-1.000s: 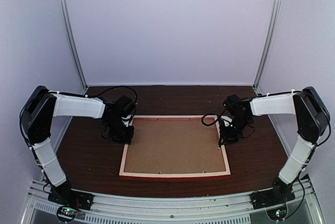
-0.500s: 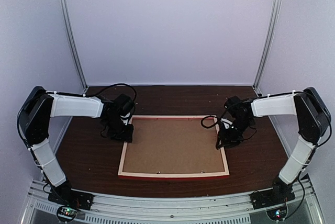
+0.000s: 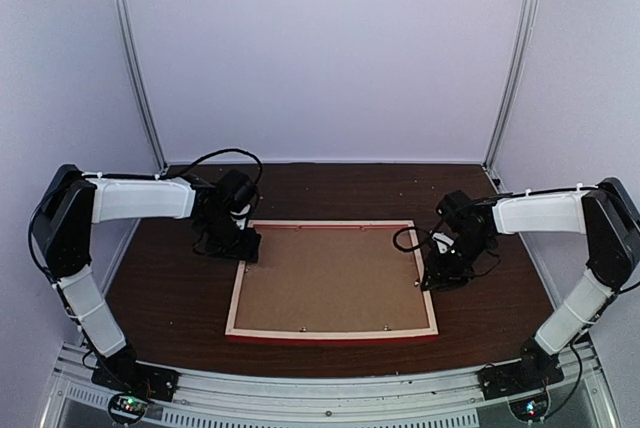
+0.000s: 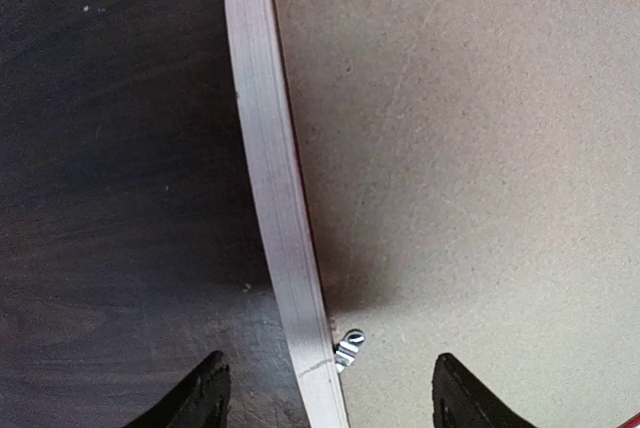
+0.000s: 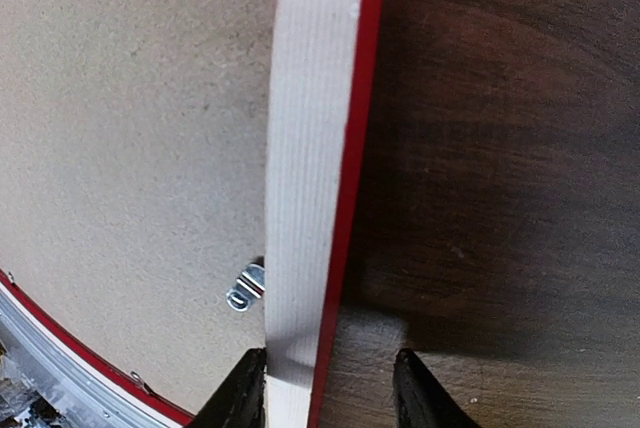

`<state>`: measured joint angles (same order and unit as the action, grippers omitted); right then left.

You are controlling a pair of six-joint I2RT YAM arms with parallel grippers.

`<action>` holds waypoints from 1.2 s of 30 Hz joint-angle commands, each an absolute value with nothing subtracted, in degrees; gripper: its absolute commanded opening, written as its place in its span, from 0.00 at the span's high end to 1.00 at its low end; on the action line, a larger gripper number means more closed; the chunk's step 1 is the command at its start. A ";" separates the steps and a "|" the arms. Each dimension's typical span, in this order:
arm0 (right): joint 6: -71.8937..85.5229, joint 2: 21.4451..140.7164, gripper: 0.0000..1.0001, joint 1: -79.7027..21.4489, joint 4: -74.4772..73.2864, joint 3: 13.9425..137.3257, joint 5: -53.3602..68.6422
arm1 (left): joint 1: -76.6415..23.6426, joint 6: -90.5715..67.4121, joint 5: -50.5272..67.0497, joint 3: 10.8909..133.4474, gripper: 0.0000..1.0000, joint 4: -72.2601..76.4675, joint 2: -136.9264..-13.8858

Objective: Put the photo into the frame
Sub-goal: Press the fastener onto the backboard.

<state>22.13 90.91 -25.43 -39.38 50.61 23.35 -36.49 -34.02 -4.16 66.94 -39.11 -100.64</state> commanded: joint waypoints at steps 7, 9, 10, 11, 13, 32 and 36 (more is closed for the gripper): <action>23.91 91.13 0.61 -26.40 -38.06 52.63 19.20 | -36.65 -31.73 -5.72 69.17 0.29 -39.76 -98.69; 23.78 91.78 0.62 -26.90 -38.75 53.43 18.06 | -36.65 -31.75 -5.71 68.96 0.29 -39.81 -98.69; 23.80 91.96 0.62 -27.19 -39.11 53.73 17.62 | -36.64 -31.81 -5.59 68.85 0.30 -39.81 -98.68; 23.82 92.21 0.62 -27.37 -39.25 53.91 17.35 | -36.65 -31.88 -5.51 68.75 0.29 -39.81 -98.67; 24.06 92.57 0.62 -27.90 -39.42 54.28 17.00 | -36.65 -31.90 -5.39 68.56 0.29 -39.77 -98.78; 26.62 93.59 0.65 -32.14 -43.34 56.45 10.31 | -36.65 -31.56 -6.87 65.70 0.52 -41.04 -101.33; 26.88 94.01 0.65 -32.50 -43.30 56.78 9.82 | -36.65 -31.64 -6.18 64.48 0.56 -40.81 -101.51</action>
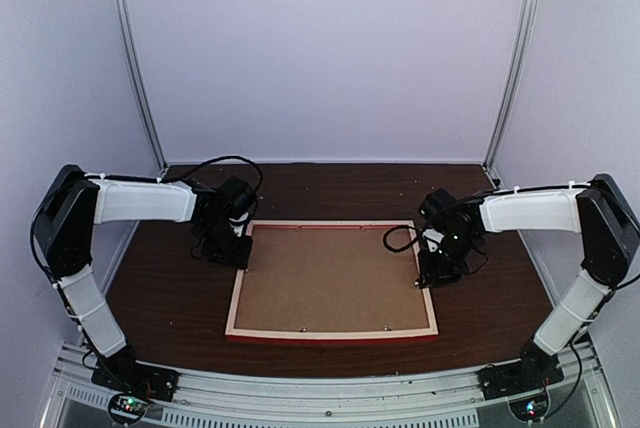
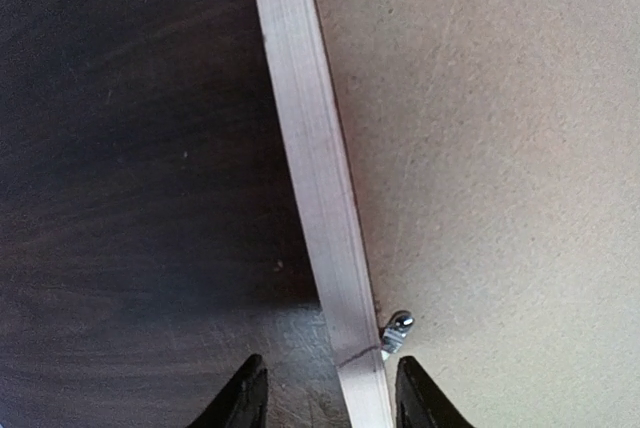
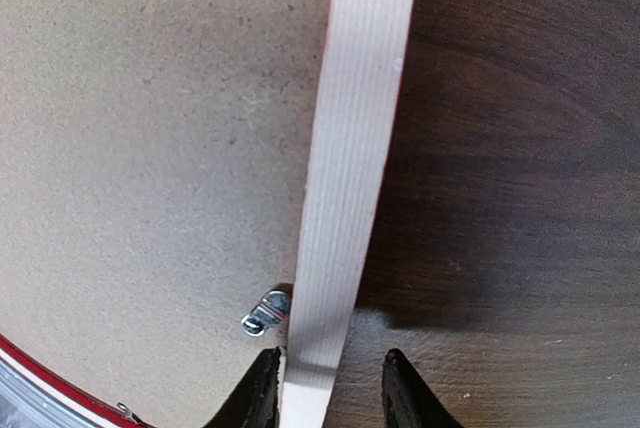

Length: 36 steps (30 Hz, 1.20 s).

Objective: Put the photo into the frame
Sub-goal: Press the fastener onto the backboard.

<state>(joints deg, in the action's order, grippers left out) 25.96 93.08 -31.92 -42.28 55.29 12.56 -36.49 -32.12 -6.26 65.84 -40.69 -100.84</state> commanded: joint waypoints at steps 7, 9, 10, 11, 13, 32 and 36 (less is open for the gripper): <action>27.00 94.87 0.65 -32.66 -42.98 56.70 9.63 | -36.65 -31.86 -4.61 63.33 0.62 -39.70 -102.03; 27.14 94.81 0.65 -32.69 -43.02 56.77 9.59 | -36.65 -32.03 -4.01 63.20 0.62 -39.28 -102.21; 27.23 94.75 0.65 -32.72 -43.06 56.78 9.44 | -36.65 -32.07 -3.70 63.19 0.62 -39.14 -102.36; 27.29 94.73 0.65 -32.73 -43.05 56.71 9.32 | -36.65 -32.18 -3.29 63.12 0.62 -38.91 -102.43; 27.26 94.81 0.65 -32.84 -43.17 56.70 9.16 | -36.65 -32.40 -2.56 63.03 0.61 -38.56 -102.71; 29.37 97.75 0.67 -33.11 -38.48 57.65 2.65 | -36.65 -31.83 -1.66 61.79 0.76 -37.36 -103.68; 28.96 98.35 0.67 -33.22 -36.36 57.74 4.63 | -36.65 -31.56 -1.57 61.86 0.77 -37.35 -103.74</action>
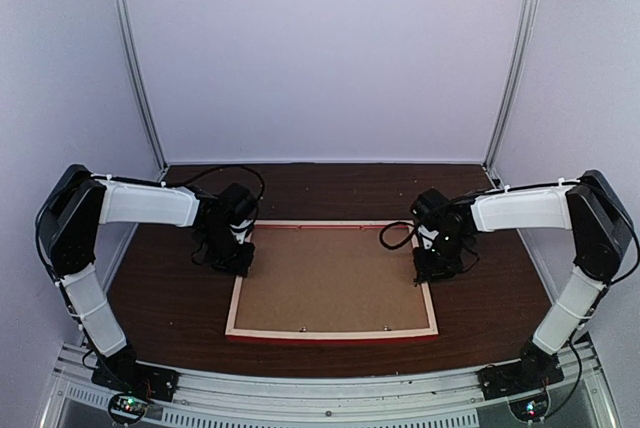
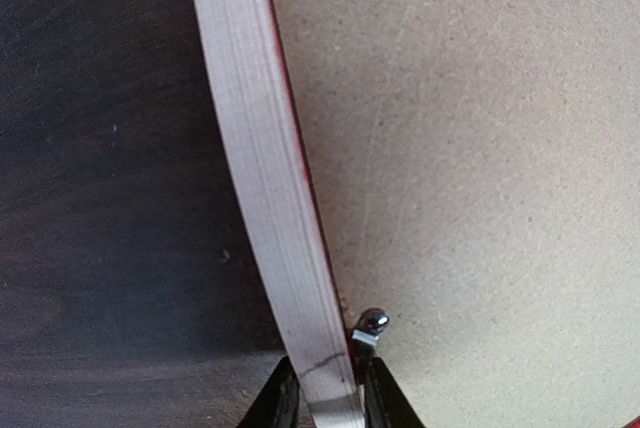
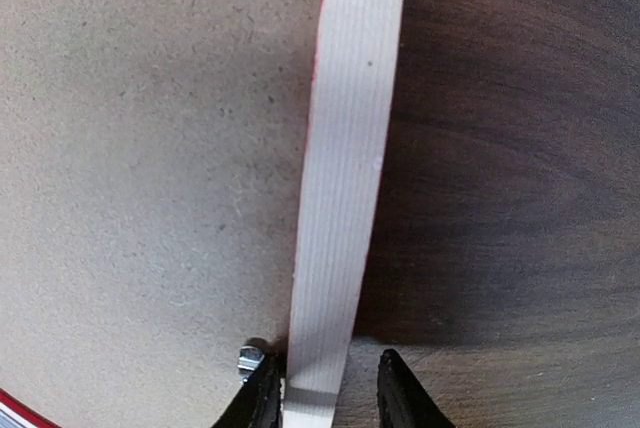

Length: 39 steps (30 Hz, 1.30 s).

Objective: Put the photo into the frame
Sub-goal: Press the fastener onto the backboard.

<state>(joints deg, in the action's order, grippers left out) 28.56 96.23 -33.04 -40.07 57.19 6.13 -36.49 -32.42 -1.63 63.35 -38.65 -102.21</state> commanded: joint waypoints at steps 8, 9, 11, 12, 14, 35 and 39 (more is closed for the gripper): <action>28.22 98.51 0.67 -34.07 -35.46 56.97 8.78 | -36.65 -31.43 -1.57 62.31 0.76 -37.36 -103.94; 28.14 98.35 0.67 -34.28 -35.69 56.88 9.07 | -36.65 -31.38 -1.57 62.36 0.76 -37.37 -103.92; 27.93 98.04 0.67 -34.60 -36.28 56.87 9.39 | -36.65 -31.33 -1.55 62.40 0.76 -37.35 -103.95; 27.84 97.94 0.67 -34.76 -36.74 56.87 9.51 | -36.65 -31.29 -1.57 62.45 0.76 -37.42 -103.95; 27.70 97.57 0.67 -34.97 -37.37 56.70 9.67 | -36.65 -31.30 -1.59 62.49 0.76 -37.52 -103.89; 27.18 95.52 0.60 -36.67 -39.06 55.29 12.36 | -36.65 -31.64 -1.86 62.60 0.76 -37.62 -103.84; 26.54 95.45 0.58 -36.69 -39.61 55.20 12.97 | -36.65 -31.64 -1.85 62.67 0.76 -37.70 -103.86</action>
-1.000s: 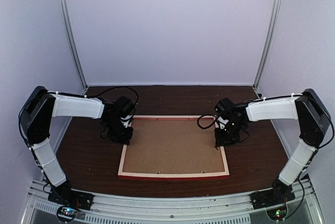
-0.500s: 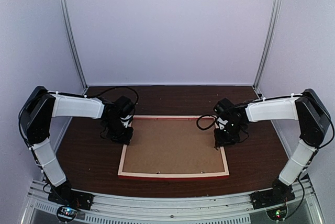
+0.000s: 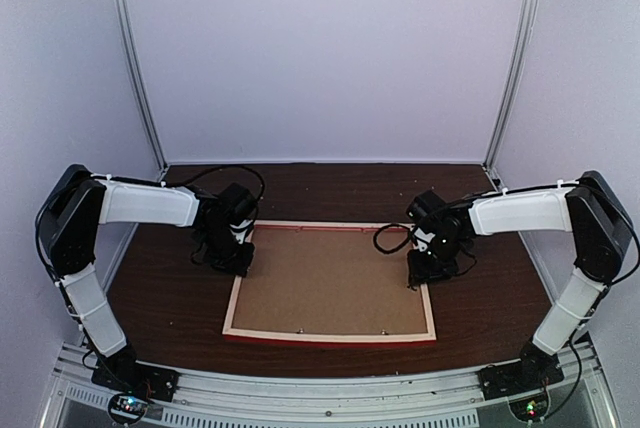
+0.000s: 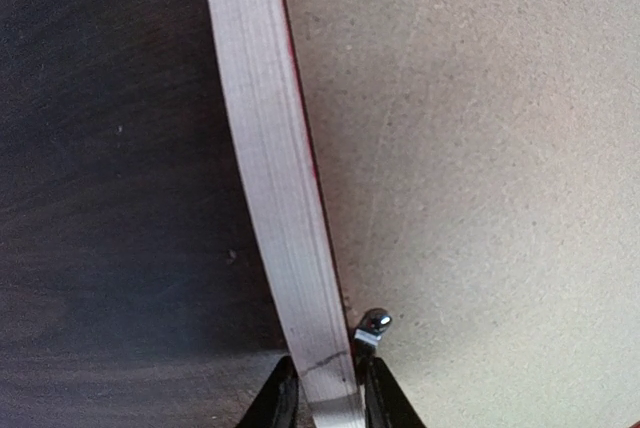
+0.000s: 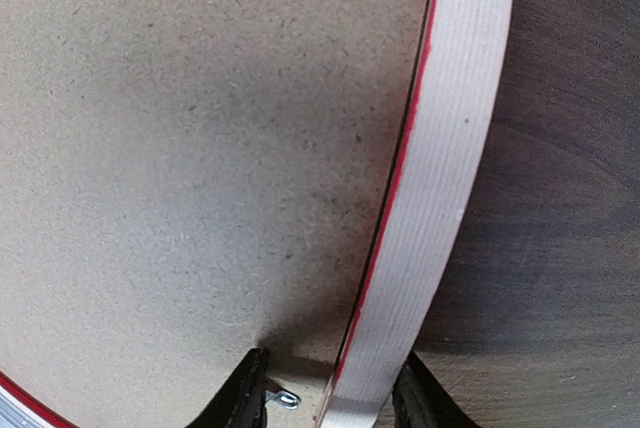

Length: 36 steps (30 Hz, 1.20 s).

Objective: Put the photo into the frame
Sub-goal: Press the fastener onto the backboard.

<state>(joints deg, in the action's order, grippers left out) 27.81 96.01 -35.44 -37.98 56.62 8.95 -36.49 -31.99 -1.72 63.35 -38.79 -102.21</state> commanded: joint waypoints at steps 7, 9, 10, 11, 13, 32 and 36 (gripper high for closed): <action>24.26 95.71 0.53 -36.70 -41.57 55.54 13.96 | -36.65 -31.64 -2.02 62.51 0.76 -37.88 -103.53; 23.69 95.80 0.52 -36.71 -42.10 55.63 14.27 | -36.65 -31.73 -2.14 62.49 0.76 -37.89 -103.44; 23.54 95.76 0.52 -36.73 -42.32 55.63 14.32 | -36.65 -31.73 -2.16 62.41 0.76 -37.88 -103.44; 23.29 95.77 0.51 -36.72 -42.64 55.63 14.37 | -36.65 -31.73 -2.18 62.43 0.76 -37.88 -103.45; 22.90 95.72 0.51 -36.69 -43.21 55.56 14.36 | -36.65 -31.75 -2.11 62.49 0.76 -37.92 -103.36; 20.30 96.38 0.57 -35.86 -46.35 55.77 12.93 | -36.65 -31.73 -2.37 62.82 0.76 -38.22 -102.88; 20.13 96.85 0.62 -35.51 -46.08 55.89 13.13 | -36.63 -31.68 -2.47 63.10 0.76 -38.46 -102.91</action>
